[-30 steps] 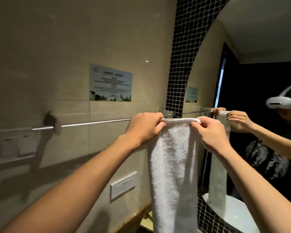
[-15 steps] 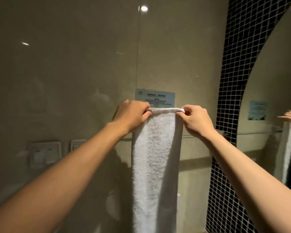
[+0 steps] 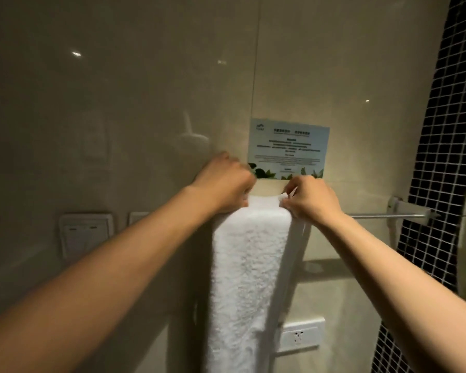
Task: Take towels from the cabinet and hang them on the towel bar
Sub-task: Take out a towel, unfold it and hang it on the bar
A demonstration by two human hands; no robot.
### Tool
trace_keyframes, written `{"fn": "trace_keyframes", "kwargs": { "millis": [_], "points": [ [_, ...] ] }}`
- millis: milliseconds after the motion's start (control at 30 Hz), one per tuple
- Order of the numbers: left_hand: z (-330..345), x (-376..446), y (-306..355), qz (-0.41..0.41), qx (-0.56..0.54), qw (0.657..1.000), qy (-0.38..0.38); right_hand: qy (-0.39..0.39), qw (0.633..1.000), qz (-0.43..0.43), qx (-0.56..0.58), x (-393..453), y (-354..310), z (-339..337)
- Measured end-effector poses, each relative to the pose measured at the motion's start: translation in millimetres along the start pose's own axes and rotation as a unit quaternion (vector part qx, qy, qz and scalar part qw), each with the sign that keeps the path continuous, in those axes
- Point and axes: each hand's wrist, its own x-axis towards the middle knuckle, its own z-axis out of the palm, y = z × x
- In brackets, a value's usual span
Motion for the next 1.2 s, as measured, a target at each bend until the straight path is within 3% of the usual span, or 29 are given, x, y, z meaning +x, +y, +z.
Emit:
{"fn": "trace_keyframes", "kwargs": {
  "millis": [100,300,567,667,767,833,1033,1200],
  "points": [
    [-11.8,0.0,12.0,0.016,-0.08,0.996,0.03,-0.023,1.0,0.015,-0.003,6.3,0.4,0.2],
    [-4.4,-9.1,30.3,0.006,-0.088,0.995,-0.041,-0.027,0.999,0.01,-0.027,10.4,2.1,5.2],
    [-10.5,-8.1,29.1,-0.014,-0.163,0.986,-0.04,0.07,0.997,-0.025,-0.032,-10.7,5.6,2.2],
    [-9.6,-6.0,26.6,-0.02,-0.174,0.984,-0.038,0.123,0.991,0.003,0.061,-30.6,16.9,2.8],
    [-7.4,-5.2,27.0,-0.025,-0.173,0.984,-0.038,0.149,0.95,0.064,0.266,-67.4,23.6,-2.5],
    [-7.9,-4.9,27.9,-0.031,-0.178,0.983,-0.041,0.154,0.938,0.068,0.304,-93.9,26.0,3.9],
    [-9.9,-2.5,29.5,-0.021,-0.164,0.985,-0.053,0.071,0.921,0.13,0.361,-141.2,45.4,61.3],
    [-8.4,-2.3,28.6,-0.023,-0.168,0.984,-0.055,0.016,0.861,0.2,0.468,-165.8,57.0,106.3]
  ]
}}
